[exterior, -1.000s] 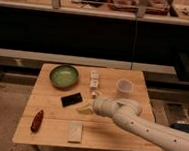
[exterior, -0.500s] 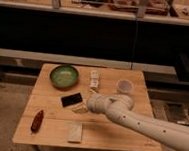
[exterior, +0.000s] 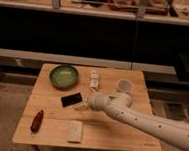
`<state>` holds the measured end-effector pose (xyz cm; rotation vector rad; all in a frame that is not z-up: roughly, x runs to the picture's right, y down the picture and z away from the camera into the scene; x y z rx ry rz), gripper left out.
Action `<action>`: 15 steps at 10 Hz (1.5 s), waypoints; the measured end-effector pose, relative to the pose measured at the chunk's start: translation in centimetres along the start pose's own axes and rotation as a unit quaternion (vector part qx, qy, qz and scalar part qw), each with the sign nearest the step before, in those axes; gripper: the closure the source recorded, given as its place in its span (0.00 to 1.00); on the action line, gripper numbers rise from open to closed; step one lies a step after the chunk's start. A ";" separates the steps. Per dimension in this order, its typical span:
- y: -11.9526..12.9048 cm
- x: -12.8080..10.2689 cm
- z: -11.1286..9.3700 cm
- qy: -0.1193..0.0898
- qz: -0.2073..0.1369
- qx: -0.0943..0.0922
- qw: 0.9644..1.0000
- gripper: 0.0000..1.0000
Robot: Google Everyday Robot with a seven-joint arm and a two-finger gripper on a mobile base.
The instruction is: Place the eraser in the ceramic cup
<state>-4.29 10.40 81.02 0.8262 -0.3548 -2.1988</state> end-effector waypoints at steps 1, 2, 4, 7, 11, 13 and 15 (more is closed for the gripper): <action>0.4 -0.4 0.3 0.002 0.002 -0.002 1.000 0.20; 0.5 -0.8 0.6 0.003 0.006 -0.002 1.000 0.20; 0.2 -1.8 1.4 0.000 0.007 0.004 1.000 0.20; -0.4 -2.6 2.4 -0.005 0.008 0.014 1.000 0.20; -0.9 -2.9 4.2 -0.010 0.007 0.032 0.999 0.20; -1.3 -2.4 5.1 -0.002 0.006 0.044 0.999 0.20; -0.9 -2.0 5.4 0.009 0.006 0.049 0.999 0.20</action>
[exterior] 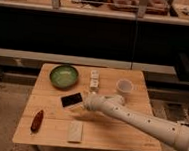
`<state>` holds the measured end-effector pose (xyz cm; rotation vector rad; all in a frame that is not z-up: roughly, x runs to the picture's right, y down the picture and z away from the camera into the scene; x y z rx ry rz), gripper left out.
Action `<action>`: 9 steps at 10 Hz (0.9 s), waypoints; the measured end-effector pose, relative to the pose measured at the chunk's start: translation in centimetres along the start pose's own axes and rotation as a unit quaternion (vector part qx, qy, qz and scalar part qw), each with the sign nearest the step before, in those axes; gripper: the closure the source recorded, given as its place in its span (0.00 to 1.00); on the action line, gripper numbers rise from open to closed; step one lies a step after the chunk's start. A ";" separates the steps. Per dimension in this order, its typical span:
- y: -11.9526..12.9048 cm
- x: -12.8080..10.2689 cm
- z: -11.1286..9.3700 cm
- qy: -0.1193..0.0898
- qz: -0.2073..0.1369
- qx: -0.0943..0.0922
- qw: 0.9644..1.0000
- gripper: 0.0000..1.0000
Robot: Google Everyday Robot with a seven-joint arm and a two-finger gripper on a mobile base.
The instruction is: Place the eraser in the ceramic cup
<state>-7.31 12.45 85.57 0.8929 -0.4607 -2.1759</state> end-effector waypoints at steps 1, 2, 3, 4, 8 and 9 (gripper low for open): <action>0.3 0.0 -0.1 0.003 0.001 0.000 1.000 0.20; 0.7 0.0 -0.2 0.006 0.001 -0.001 1.000 0.20; 1.2 -0.1 -0.5 0.010 0.002 -0.003 1.000 0.20; 1.5 -0.2 -0.7 0.012 0.003 -0.005 1.000 0.20; 1.4 -0.2 -0.6 0.012 0.003 -0.004 1.000 0.20; 1.4 -0.2 -0.6 0.012 0.003 -0.004 1.000 0.20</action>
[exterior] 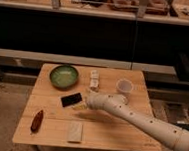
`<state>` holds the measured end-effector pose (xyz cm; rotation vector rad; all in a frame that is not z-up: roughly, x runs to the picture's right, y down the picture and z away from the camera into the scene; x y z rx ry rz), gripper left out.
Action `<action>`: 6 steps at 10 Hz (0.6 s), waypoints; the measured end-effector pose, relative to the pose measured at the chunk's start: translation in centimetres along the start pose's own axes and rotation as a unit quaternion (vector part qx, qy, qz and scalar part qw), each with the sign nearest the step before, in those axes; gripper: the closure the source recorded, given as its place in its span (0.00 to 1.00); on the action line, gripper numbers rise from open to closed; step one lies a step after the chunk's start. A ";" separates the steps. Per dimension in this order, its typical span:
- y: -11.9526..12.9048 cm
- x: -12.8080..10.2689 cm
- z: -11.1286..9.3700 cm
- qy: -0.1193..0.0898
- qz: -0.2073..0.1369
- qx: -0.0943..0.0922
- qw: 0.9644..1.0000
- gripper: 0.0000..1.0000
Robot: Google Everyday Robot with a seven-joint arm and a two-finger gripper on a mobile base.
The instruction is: Place the eraser in the ceramic cup
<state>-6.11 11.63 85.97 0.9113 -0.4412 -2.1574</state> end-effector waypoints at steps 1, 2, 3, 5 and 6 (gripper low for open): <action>0.0 0.0 0.0 0.000 0.000 0.000 1.000 0.20; 0.0 0.0 0.0 0.000 0.000 0.000 1.000 0.20; 0.0 0.0 0.0 0.000 0.000 0.000 1.000 0.20; -0.2 0.1 0.0 0.001 0.000 0.002 1.000 0.20; -0.7 0.3 0.2 0.005 -0.005 0.009 1.000 0.20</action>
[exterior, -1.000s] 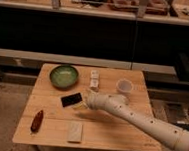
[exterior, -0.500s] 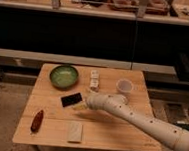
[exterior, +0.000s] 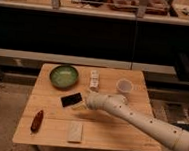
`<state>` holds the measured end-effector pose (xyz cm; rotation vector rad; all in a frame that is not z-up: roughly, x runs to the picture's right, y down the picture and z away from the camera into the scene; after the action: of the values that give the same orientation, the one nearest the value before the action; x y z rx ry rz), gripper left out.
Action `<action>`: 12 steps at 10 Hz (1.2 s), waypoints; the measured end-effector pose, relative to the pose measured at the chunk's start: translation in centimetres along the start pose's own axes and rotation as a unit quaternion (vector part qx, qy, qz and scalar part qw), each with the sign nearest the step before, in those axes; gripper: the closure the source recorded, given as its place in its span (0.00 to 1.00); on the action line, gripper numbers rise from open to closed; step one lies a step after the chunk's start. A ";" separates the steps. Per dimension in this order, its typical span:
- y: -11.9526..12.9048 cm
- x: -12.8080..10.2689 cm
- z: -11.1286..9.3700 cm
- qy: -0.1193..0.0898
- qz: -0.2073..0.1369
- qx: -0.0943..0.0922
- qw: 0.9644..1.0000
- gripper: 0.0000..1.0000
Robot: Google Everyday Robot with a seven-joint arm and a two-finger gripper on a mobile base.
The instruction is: Place the eraser in the ceramic cup
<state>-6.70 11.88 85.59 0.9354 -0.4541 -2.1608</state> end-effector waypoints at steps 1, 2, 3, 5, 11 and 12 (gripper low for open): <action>-0.9 0.4 0.6 0.006 -0.012 0.014 1.000 0.20; -1.4 0.8 1.1 0.011 -0.022 0.023 0.999 0.20; -1.7 1.0 1.6 0.016 -0.032 0.031 0.999 0.20; -1.6 0.9 2.2 0.021 -0.050 0.041 0.998 0.20; 1.1 -0.8 2.2 -0.015 -0.068 0.031 0.997 0.20; 1.1 -0.9 2.4 -0.019 -0.065 0.033 0.997 0.20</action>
<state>-7.50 11.92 88.24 0.9855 -0.4969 -2.2962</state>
